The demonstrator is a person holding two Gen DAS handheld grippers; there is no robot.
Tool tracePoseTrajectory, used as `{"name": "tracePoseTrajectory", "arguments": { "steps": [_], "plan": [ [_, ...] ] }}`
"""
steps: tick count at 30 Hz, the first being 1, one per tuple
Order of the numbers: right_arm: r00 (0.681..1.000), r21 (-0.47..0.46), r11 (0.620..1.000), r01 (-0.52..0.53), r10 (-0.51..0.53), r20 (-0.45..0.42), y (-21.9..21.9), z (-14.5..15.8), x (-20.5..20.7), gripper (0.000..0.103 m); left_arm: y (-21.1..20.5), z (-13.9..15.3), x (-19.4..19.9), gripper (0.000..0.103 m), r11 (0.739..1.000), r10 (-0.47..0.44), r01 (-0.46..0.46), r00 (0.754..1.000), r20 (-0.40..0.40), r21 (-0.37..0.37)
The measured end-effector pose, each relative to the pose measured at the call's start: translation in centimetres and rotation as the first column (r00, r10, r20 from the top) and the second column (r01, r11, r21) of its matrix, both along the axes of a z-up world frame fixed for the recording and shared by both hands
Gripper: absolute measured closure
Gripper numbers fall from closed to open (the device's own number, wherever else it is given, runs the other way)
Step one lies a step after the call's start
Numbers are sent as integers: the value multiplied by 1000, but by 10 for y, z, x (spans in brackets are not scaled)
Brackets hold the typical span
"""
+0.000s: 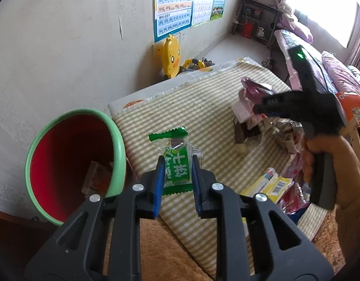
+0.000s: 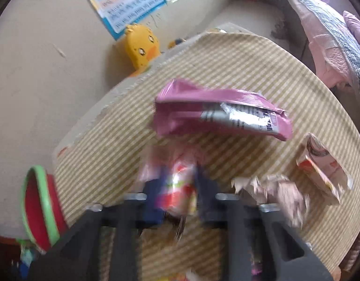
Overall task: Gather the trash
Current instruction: 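Grasp the pink-and-white wrapper with the right tool while the left tool holds the green wrapper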
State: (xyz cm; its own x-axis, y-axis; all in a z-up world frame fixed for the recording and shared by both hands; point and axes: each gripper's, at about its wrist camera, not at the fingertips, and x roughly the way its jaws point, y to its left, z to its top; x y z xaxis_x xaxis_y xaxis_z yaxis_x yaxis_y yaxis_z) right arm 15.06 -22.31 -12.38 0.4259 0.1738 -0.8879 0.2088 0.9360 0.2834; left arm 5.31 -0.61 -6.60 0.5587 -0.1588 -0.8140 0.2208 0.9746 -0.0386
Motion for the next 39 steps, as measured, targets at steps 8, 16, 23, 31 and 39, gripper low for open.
{"name": "tracePoseTrajectory", "arguments": {
  "steps": [8,16,23,31,39],
  "plan": [
    [991,85,995,-47,35,131,4,34,-73,81,-1,25,-5,82,1000,-7,8,998,64,-14],
    [966,12,992,-127,121,229,33,73,-110,103,9,45,-6,82,999,34,-32,992,123,-14],
    [973,3,984,-177,174,151,48,52,-98,53,21,37,-4,82,998,64,-64,993,99,-8],
    [982,68,981,-182,185,-35,68,-6,-66,42,22,31,-8,82,998,59,-58,995,85,-8],
    [986,129,981,-147,156,-63,59,-23,-67,72,25,26,-7,82,998,68,-68,995,72,-6]
  ]
}}
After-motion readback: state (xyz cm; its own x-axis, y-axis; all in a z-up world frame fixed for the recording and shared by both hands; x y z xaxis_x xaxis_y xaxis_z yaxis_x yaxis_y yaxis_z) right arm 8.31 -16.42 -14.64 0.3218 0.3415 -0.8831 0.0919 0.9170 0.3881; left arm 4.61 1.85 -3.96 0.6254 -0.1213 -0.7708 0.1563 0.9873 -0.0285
